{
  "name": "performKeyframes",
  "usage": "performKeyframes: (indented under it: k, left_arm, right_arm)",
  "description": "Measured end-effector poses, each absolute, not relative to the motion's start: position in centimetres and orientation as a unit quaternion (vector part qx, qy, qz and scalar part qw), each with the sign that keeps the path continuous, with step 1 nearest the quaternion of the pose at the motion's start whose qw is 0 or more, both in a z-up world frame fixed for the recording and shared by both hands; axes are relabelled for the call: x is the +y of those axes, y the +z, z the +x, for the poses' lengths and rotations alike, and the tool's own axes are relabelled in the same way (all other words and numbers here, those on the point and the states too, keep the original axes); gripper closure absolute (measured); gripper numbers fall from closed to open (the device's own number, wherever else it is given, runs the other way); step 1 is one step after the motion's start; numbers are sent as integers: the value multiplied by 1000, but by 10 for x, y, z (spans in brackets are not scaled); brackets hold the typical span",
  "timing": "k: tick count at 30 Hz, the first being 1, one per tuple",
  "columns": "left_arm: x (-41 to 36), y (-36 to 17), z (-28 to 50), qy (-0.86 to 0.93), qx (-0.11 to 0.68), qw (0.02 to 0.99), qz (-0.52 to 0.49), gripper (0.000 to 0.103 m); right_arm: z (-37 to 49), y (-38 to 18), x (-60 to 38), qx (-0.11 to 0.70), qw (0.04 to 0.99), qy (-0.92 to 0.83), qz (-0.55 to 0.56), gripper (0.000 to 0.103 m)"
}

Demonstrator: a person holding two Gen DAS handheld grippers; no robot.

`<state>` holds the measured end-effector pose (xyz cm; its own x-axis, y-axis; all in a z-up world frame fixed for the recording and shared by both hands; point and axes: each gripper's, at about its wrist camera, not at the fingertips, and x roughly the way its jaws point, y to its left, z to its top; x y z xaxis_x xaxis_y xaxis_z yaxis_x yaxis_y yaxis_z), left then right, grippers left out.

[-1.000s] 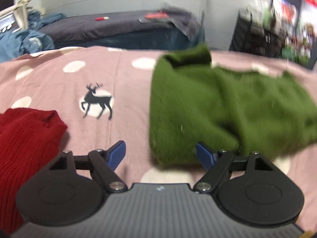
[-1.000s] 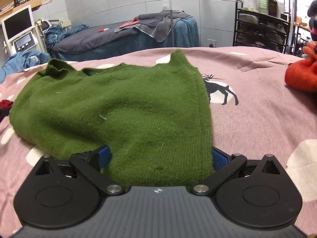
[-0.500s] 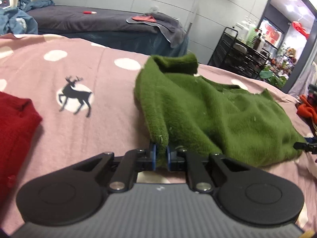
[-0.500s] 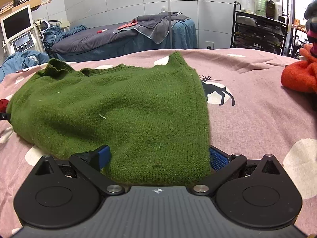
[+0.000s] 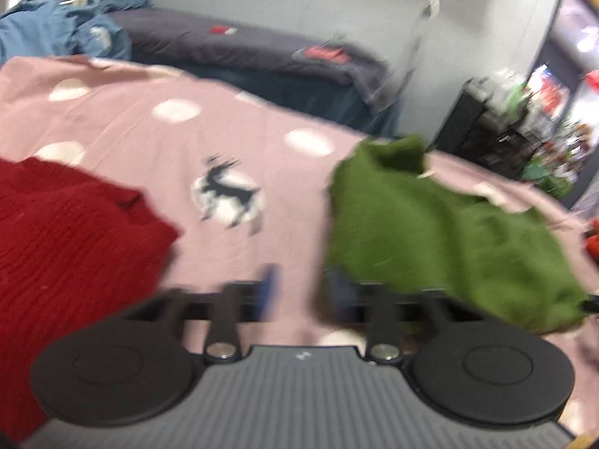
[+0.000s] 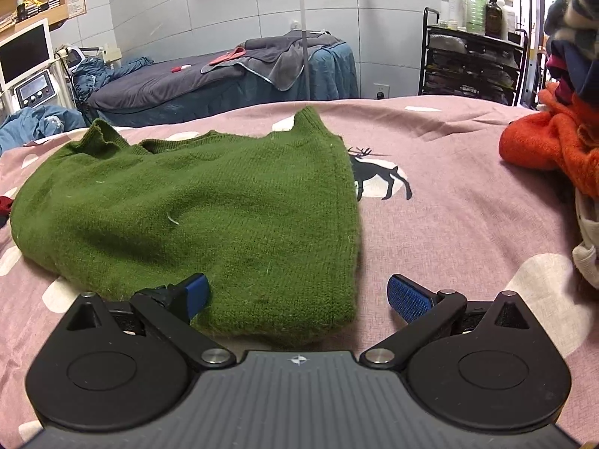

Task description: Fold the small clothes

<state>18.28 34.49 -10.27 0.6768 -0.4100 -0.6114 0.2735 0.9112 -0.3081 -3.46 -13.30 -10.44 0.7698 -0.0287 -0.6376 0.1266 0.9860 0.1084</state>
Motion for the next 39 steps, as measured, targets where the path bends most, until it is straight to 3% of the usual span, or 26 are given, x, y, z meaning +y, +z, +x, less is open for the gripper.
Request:
performKeyframes:
  k: [1, 2, 6, 7, 8, 10, 11, 12, 13, 14, 16, 17, 18, 20, 21, 22, 29, 35, 39]
  left_arm:
    - [339, -99, 181, -189, 350, 914, -86, 16]
    - [332, -97, 182, -188, 345, 917, -73, 12]
    - [312, -108, 202, -192, 364, 909, -68, 9]
    - [309, -114, 206, -194, 372, 905, -74, 13]
    - [306, -119, 210, -201, 375, 901, -81, 18]
    - [300, -128, 217, -217, 388, 890, -98, 65]
    - [298, -131, 219, -220, 393, 886, -106, 72]
    - [297, -131, 219, -212, 390, 890, -107, 88]
    - [298, -130, 220, -192, 391, 894, -105, 92]
    - [302, -131, 224, -173, 401, 893, -113, 91]
    - [310, -133, 229, -165, 416, 884, -133, 87]
    - [311, -130, 227, -166, 410, 888, -129, 84]
    - [312, -124, 225, -160, 402, 893, -122, 81]
    - [315, -106, 220, -134, 373, 909, -127, 56]
    - [316, -95, 216, -129, 350, 918, -134, 34]
    - [315, -83, 212, -129, 323, 927, -139, 21]
    - [206, -41, 230, -272, 296, 915, -23, 18]
    - [117, -75, 286, -324, 383, 863, 53, 19]
    - [117, -92, 315, -275, 397, 873, 67, 17]
  right_arm:
    - [-35, -104, -133, 334, 939, -40, 74, 0]
    - [-35, -103, -133, 332, 940, -40, 74, 0]
    - [-31, -103, -131, 335, 939, -35, 68, 0]
    - [-29, -105, -132, 340, 937, -41, 68, 0]
    - [-29, -106, -133, 344, 935, -43, 74, 0]
    - [-29, -107, -137, 346, 932, -29, 100, 0]
    - [-29, -107, -138, 348, 931, -22, 107, 1]
    - [-31, -107, -137, 347, 932, -23, 104, 19]
    - [-32, -105, -138, 341, 935, -22, 98, 30]
    - [-32, -104, -138, 342, 935, -19, 95, 51]
    - [-31, -101, -140, 350, 932, -15, 93, 55]
    - [-30, -101, -140, 353, 931, -14, 91, 50]
    - [-29, -101, -142, 359, 928, -14, 95, 29]
    - [-30, -99, -149, 363, 925, -28, 111, 1]
    - [-35, -95, -150, 349, 930, -40, 108, 0]
    - [-40, -90, -150, 333, 936, -49, 99, 0]
    - [-19, -65, -137, 282, 957, -38, 57, 0]
    - [7, -57, -109, 286, 955, 7, 74, 0]
    - [-5, -61, -103, 295, 953, 8, 73, 0]
